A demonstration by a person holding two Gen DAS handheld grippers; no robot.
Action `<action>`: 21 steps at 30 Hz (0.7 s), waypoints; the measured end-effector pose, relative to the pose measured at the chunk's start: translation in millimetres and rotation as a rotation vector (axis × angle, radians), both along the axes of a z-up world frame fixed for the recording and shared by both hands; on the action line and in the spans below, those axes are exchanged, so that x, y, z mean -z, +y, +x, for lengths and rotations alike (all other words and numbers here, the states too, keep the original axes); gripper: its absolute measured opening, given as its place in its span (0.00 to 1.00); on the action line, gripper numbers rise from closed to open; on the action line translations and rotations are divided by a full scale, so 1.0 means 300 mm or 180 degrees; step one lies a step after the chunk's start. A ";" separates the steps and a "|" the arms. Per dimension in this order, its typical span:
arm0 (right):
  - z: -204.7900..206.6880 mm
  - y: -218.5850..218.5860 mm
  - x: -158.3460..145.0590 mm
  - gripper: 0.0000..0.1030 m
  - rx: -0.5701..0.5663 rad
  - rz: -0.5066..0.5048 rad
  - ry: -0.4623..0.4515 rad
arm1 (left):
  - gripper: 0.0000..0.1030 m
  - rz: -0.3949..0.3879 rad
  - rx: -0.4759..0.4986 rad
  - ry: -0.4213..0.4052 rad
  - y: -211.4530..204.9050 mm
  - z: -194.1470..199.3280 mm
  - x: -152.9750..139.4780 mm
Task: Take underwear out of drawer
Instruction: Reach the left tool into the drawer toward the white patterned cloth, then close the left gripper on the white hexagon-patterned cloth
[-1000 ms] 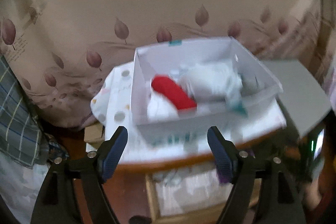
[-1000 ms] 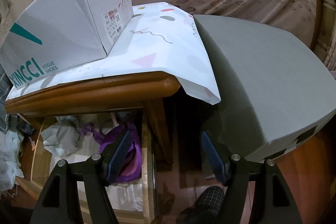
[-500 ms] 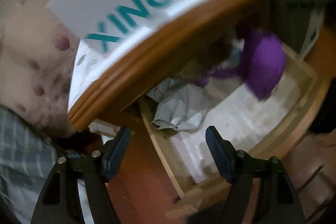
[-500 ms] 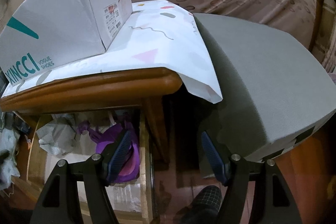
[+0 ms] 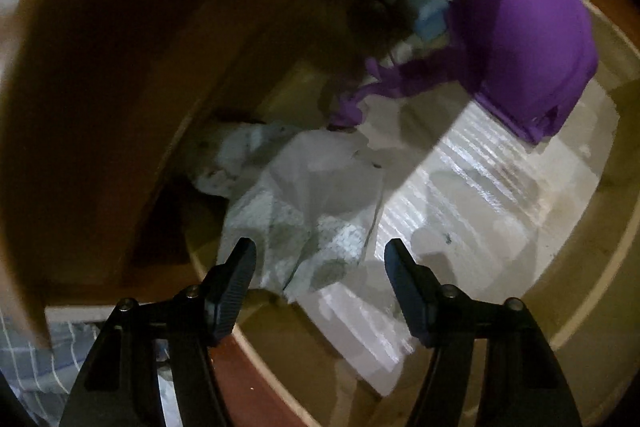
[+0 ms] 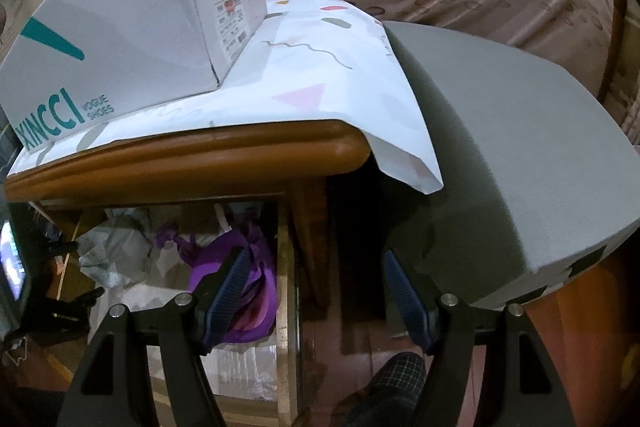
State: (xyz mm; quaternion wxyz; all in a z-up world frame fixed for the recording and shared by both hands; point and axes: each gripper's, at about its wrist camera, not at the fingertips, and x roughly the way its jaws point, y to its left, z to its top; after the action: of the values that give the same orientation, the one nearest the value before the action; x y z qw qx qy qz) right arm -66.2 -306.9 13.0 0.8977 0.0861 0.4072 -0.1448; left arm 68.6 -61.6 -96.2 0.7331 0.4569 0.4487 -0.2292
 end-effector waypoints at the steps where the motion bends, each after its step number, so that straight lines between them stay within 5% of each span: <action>1: 0.001 -0.001 0.000 0.70 0.0003 0.0004 0.0001 | 0.63 0.0027 0.0014 0.0011 -0.004 0.004 0.011; 14: 0.004 -0.006 0.003 0.70 0.0025 0.0090 0.0016 | 0.63 0.0251 0.0136 -0.0105 -0.025 0.072 0.083; 21: 0.007 -0.002 0.015 0.70 0.0000 0.0186 0.0047 | 0.60 0.0233 0.0044 0.0058 -0.013 0.122 0.114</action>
State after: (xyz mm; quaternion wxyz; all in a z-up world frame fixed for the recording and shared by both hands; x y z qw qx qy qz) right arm -64.0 -307.5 8.6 0.8917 0.1113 0.4178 -0.1335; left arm 105.3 -65.4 -130.3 0.7101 0.4844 0.4603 -0.2219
